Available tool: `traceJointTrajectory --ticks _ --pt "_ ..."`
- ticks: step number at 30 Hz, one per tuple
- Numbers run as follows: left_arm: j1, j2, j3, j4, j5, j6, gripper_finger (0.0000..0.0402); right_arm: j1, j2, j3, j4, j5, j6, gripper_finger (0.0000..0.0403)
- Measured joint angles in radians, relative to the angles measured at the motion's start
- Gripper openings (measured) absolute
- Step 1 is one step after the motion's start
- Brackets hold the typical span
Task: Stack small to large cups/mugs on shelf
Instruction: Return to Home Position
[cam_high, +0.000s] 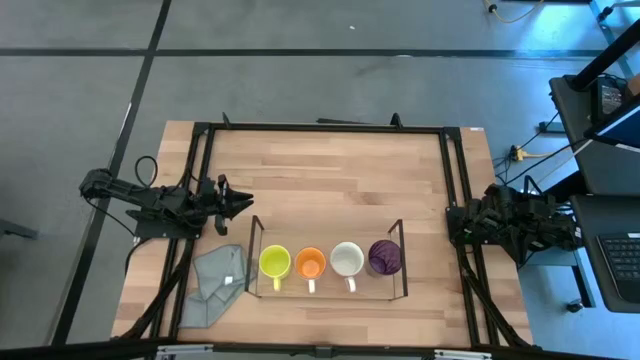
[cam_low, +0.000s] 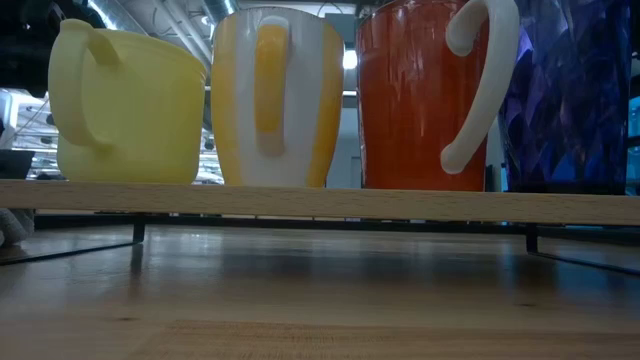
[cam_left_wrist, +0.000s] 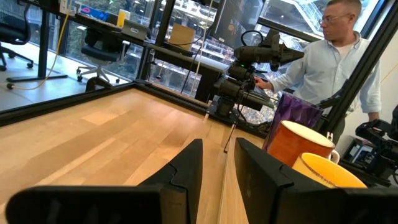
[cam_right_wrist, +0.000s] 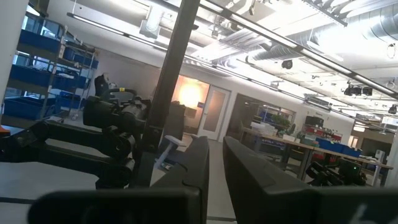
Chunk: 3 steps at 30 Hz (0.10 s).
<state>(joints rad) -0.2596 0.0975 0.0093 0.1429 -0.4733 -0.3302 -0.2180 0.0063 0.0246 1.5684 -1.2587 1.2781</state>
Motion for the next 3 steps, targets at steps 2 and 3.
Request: traceJointTrajectory --ticks 2,3 --pt "0.000 0.000 0.000 0.000 0.000 0.000 0.0088 0.000 0.000 0.000 0.000 0.000 0.000 0.0051" --pt "0.000 0.000 0.000 0.000 0.000 0.000 0.0088 0.000 0.000 0.000 0.000 0.000 0.000 0.0051"
